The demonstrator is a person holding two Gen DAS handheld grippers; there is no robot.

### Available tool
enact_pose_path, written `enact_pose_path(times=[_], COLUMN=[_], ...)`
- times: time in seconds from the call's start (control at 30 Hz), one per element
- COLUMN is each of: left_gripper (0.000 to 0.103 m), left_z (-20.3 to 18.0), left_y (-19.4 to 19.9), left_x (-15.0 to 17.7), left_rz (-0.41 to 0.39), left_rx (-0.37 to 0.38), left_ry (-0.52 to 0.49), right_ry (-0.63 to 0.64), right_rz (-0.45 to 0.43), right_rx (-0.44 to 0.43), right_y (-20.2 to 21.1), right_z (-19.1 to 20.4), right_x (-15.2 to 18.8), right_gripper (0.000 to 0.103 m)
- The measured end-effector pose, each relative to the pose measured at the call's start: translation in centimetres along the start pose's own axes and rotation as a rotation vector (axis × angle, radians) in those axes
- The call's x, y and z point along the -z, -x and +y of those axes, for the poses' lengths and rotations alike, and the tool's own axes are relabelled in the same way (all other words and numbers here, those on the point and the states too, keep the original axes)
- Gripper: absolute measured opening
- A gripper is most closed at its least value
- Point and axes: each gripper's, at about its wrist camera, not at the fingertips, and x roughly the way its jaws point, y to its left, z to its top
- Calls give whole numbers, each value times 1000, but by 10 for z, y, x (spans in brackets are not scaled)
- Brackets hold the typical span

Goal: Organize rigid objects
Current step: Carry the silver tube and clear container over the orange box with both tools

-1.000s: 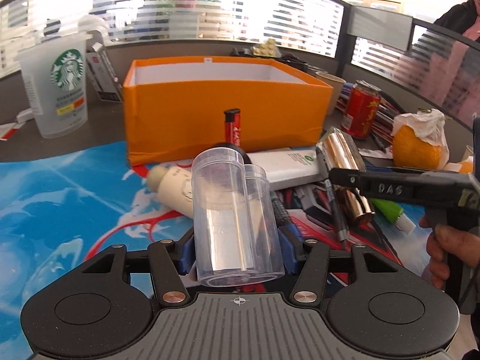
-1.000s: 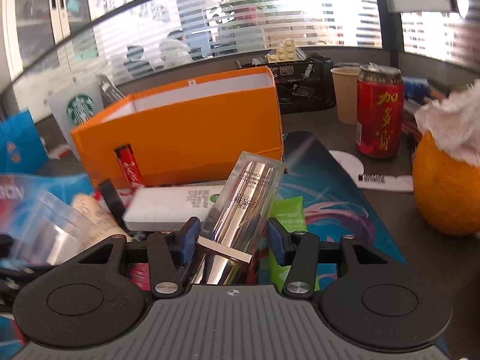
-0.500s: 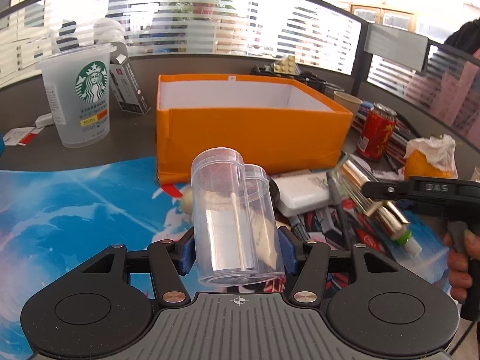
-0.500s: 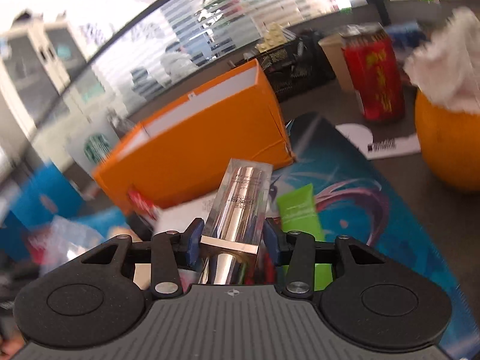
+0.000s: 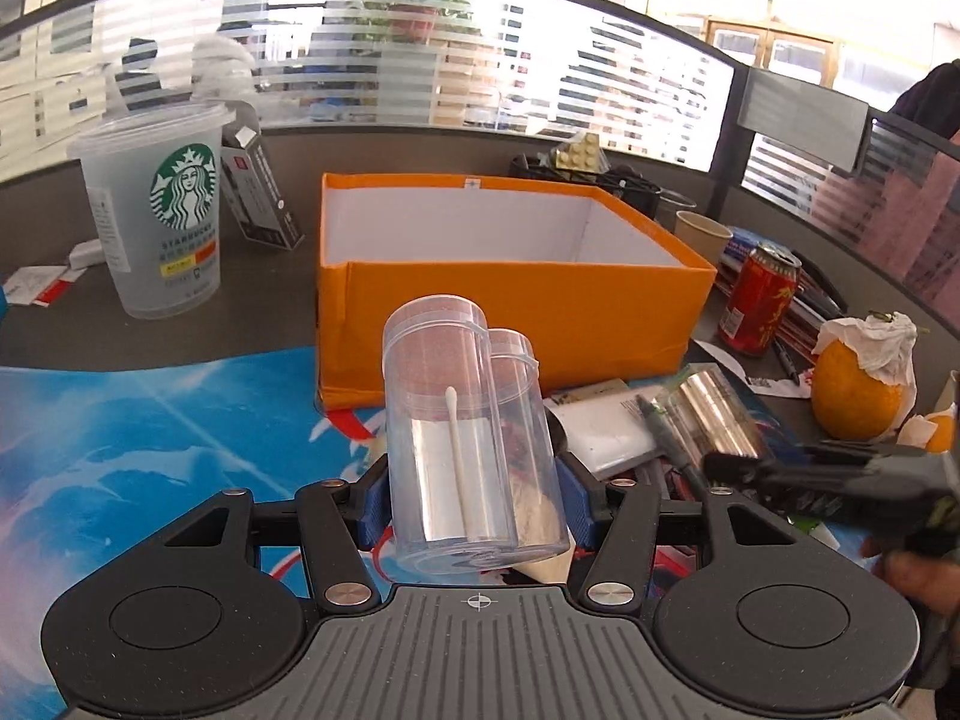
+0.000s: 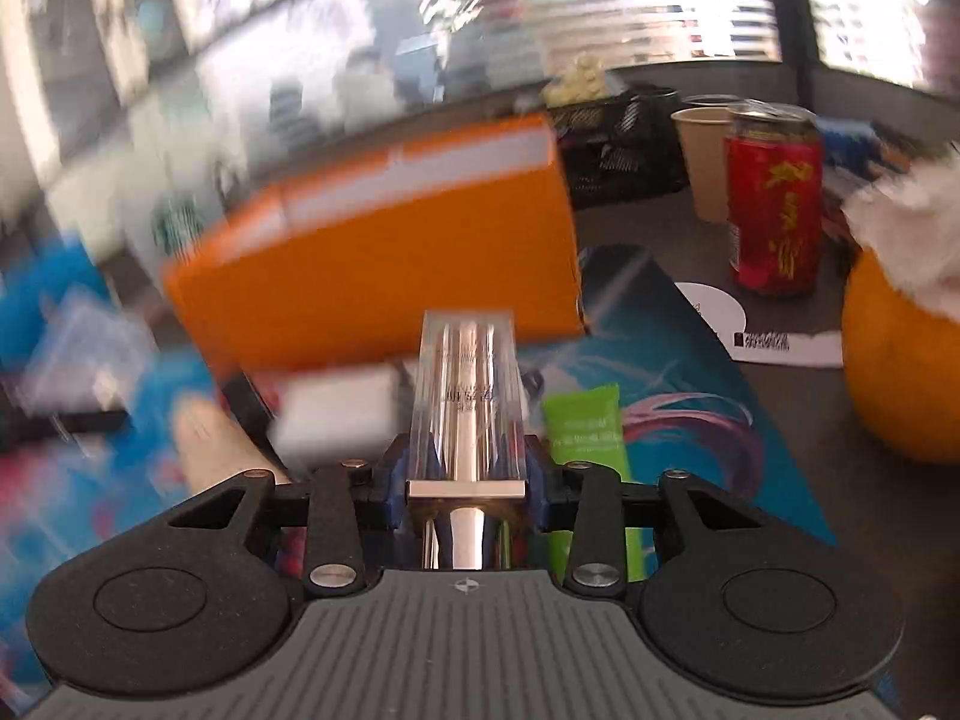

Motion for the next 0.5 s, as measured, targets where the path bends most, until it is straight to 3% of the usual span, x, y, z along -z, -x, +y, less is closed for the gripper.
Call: enact_pose_path(times=[0.1, 0.2, 0.5], left_gripper=[54, 54, 54], left_z=[0, 2, 0], left_y=[3, 4, 2], left_x=[-2, -5, -17], left_rz=[-10, -12, -20], left_rx=[-3, -16, -13], left_ry=[-12, -17, -27], right_ry=[28, -81, -749], right_rz=[-16, -15, 71], right_rx=[17, -43, -465], right_y=[-2, -3, -10], right_z=[2, -13, -91], right_x=[4, 3, 17], right_gripper=[35, 35, 35])
